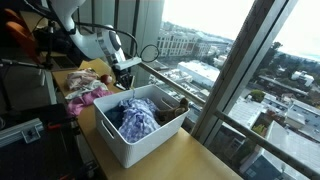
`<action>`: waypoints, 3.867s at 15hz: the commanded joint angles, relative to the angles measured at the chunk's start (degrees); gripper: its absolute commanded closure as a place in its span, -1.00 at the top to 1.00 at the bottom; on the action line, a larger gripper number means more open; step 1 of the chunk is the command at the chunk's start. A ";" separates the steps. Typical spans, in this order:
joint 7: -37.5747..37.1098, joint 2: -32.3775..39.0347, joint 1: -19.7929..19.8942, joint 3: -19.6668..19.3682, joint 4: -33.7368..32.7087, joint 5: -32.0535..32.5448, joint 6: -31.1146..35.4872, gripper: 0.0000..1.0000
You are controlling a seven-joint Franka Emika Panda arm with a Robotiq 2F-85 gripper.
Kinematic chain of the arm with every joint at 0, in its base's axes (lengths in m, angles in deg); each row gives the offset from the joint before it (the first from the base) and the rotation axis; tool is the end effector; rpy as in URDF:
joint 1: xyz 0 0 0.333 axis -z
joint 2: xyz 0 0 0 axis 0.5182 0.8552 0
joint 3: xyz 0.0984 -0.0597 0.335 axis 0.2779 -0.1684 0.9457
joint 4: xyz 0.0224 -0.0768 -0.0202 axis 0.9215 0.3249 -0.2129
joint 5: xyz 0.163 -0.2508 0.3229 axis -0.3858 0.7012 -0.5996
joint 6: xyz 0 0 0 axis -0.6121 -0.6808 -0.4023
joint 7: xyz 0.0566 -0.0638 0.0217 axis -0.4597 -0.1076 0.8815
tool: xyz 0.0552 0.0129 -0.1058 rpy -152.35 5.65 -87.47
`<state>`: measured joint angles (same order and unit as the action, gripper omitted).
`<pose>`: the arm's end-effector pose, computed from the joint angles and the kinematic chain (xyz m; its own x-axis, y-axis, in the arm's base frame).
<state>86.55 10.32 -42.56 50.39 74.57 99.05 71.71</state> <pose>0.6262 0.2185 0.1956 -0.1643 0.8677 -0.4691 0.9426 0.2782 0.1845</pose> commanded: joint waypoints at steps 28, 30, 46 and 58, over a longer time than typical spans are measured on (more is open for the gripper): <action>6.55 -14.67 10.78 -5.43 -2.50 -23.51 -8.54 0.23; 6.44 -16.23 10.28 -4.83 -2.35 -26.96 -9.13 0.53; -21.54 -17.83 -3.80 6.34 2.75 -41.81 -11.73 1.00; -28.77 0.41 -6.95 8.57 -5.23 -49.11 -5.81 1.00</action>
<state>58.06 5.72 -49.69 58.66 73.35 52.28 64.27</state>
